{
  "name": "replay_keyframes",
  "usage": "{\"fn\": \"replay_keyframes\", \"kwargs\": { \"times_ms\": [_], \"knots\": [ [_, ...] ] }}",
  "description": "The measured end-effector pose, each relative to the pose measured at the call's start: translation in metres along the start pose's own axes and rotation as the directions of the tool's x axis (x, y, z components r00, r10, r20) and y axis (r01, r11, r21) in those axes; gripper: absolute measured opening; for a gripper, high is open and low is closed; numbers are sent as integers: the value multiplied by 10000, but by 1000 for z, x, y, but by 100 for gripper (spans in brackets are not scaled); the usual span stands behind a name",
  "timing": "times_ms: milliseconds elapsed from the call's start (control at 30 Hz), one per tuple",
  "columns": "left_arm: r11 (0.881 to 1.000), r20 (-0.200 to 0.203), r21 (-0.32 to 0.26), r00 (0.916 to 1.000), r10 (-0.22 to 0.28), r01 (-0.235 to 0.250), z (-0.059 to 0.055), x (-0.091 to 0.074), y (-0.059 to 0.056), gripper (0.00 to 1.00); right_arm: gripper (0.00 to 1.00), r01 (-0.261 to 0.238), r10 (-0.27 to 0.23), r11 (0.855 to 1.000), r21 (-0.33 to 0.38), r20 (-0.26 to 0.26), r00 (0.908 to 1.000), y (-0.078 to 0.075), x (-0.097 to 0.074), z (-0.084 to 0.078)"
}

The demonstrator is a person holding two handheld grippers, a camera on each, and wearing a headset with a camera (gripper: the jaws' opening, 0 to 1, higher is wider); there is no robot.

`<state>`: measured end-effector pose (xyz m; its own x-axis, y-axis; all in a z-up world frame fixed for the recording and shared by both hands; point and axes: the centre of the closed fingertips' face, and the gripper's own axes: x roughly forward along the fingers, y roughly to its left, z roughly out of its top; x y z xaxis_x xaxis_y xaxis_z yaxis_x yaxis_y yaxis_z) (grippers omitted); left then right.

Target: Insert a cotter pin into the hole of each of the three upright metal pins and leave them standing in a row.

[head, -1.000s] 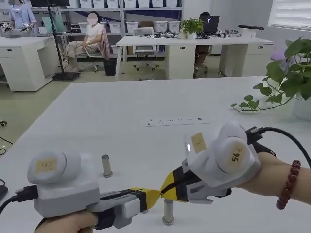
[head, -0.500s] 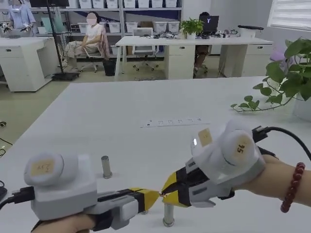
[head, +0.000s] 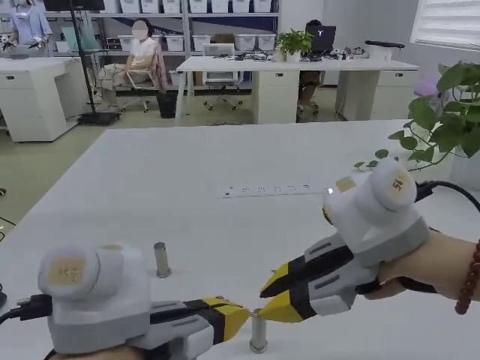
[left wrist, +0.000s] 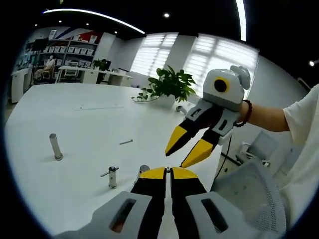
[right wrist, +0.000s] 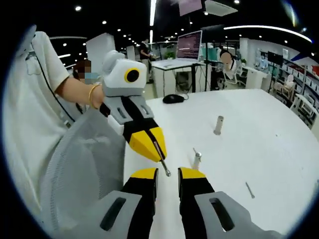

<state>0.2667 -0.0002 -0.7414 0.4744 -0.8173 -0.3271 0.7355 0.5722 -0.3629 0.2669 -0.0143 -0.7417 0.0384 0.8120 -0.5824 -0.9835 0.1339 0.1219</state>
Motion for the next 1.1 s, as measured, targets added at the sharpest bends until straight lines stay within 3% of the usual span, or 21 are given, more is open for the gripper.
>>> {"fn": "replay_keyframes", "kwargs": {
  "times_ms": [233,433,633,1100],
  "knots": [
    [9966,-334,603,9980,-544,564,-5,0,-11,0,18,-836,839,9962,229,-120,9964,9,-2,-8],
    [9876,-716,1077,9917,-1065,1139,-11,-2,-22,0,18,-1630,1638,9851,554,-112,9864,18,-4,-12],
    [9780,-815,1454,9870,-1389,1496,-13,-3,-30,0,17,-2140,2166,9741,735,-286,9758,27,-3,-19],
    [9569,-1161,2032,9755,-1871,2077,-19,-4,-43,0,12,-2803,2826,9587,479,-508,9579,42,3,-25]
  ]
}}
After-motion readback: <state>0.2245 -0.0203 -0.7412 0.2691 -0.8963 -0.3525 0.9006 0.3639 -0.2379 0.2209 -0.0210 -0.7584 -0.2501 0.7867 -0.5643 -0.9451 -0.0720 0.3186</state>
